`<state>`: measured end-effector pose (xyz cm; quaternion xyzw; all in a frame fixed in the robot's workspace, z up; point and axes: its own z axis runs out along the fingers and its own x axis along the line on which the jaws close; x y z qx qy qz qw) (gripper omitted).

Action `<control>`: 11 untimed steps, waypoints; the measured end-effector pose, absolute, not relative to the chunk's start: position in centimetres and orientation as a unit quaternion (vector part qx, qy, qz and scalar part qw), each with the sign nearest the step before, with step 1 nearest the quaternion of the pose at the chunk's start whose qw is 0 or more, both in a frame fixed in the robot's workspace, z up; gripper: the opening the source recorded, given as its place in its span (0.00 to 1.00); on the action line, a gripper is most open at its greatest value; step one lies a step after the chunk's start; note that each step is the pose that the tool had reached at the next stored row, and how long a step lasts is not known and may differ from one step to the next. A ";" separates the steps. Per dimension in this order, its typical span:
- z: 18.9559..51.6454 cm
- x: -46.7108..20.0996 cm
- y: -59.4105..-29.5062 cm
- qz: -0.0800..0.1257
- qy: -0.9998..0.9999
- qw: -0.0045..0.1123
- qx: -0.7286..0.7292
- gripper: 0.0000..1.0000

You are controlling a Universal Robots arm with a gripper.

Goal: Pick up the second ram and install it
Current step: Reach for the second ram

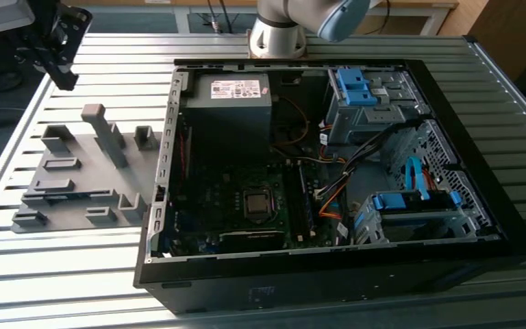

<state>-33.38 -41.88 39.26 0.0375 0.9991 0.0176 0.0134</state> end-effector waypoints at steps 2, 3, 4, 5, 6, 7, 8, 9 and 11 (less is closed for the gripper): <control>39.3 -33.7 -41.9 0.018 0.999 0.013 0.038 0.11; 39.3 -33.9 -41.9 0.018 0.999 0.013 0.038 0.11; 39.3 -34.1 -41.9 0.018 0.999 0.013 0.038 0.11; 39.3 -34.3 -42.0 0.018 0.999 0.013 0.038 0.11; 39.3 -34.5 -42.0 0.018 0.999 0.013 0.038 0.11; 39.3 -34.7 -42.0 0.018 0.999 0.013 0.038 0.11; 39.3 -34.9 -42.1 0.018 0.999 0.013 0.038 0.11; 39.3 -35.1 -42.1 0.018 0.999 0.013 0.038 0.11; 39.3 -35.7 -42.1 0.018 0.999 0.013 0.037 0.11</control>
